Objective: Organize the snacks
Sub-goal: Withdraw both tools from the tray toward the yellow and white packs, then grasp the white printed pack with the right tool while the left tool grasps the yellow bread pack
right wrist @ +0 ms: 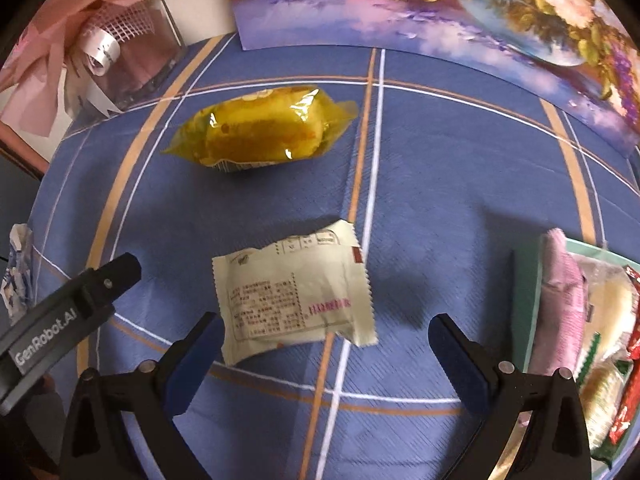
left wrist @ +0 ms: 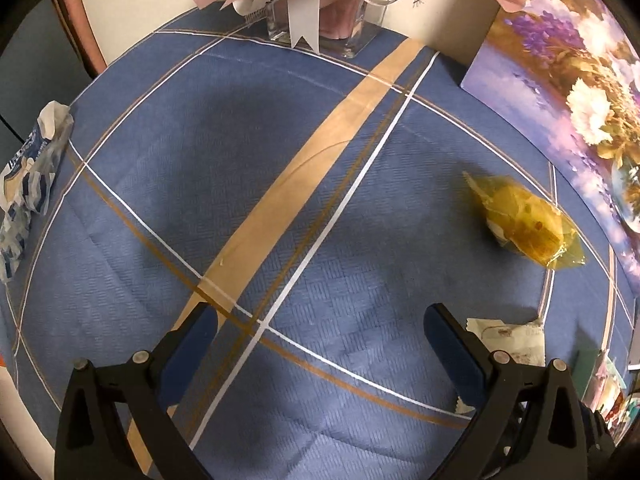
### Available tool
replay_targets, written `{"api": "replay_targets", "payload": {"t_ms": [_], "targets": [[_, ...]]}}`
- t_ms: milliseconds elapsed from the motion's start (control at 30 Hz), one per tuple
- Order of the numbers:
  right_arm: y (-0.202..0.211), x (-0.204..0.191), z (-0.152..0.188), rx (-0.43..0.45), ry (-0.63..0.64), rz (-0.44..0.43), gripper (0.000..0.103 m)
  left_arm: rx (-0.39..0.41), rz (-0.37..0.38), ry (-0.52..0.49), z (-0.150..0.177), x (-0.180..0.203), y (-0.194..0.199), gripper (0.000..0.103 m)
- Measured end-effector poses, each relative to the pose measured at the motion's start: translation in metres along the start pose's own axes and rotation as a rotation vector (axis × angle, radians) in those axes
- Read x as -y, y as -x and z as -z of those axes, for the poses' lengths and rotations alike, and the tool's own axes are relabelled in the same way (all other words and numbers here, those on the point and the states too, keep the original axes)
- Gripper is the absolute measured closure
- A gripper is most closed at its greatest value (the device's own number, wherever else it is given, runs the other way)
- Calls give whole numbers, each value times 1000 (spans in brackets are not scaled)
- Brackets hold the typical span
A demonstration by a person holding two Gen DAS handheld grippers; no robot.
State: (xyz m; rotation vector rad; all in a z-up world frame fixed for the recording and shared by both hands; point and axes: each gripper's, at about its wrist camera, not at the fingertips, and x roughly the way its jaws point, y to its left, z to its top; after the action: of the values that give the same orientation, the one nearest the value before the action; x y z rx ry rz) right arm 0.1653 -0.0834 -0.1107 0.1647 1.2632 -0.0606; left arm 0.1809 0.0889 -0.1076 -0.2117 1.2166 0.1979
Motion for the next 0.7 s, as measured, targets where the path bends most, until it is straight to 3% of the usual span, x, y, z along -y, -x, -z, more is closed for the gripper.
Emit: {"api": "replay_targets", "payload": {"t_ms": [400, 700], "targets": [[-19, -27, 1, 26, 80, 62, 0, 1, -6, 2, -5, 0, -2, 0], [-5, -11, 5, 61, 47, 37, 20, 3, -3, -7, -2, 4, 2, 0]]}}
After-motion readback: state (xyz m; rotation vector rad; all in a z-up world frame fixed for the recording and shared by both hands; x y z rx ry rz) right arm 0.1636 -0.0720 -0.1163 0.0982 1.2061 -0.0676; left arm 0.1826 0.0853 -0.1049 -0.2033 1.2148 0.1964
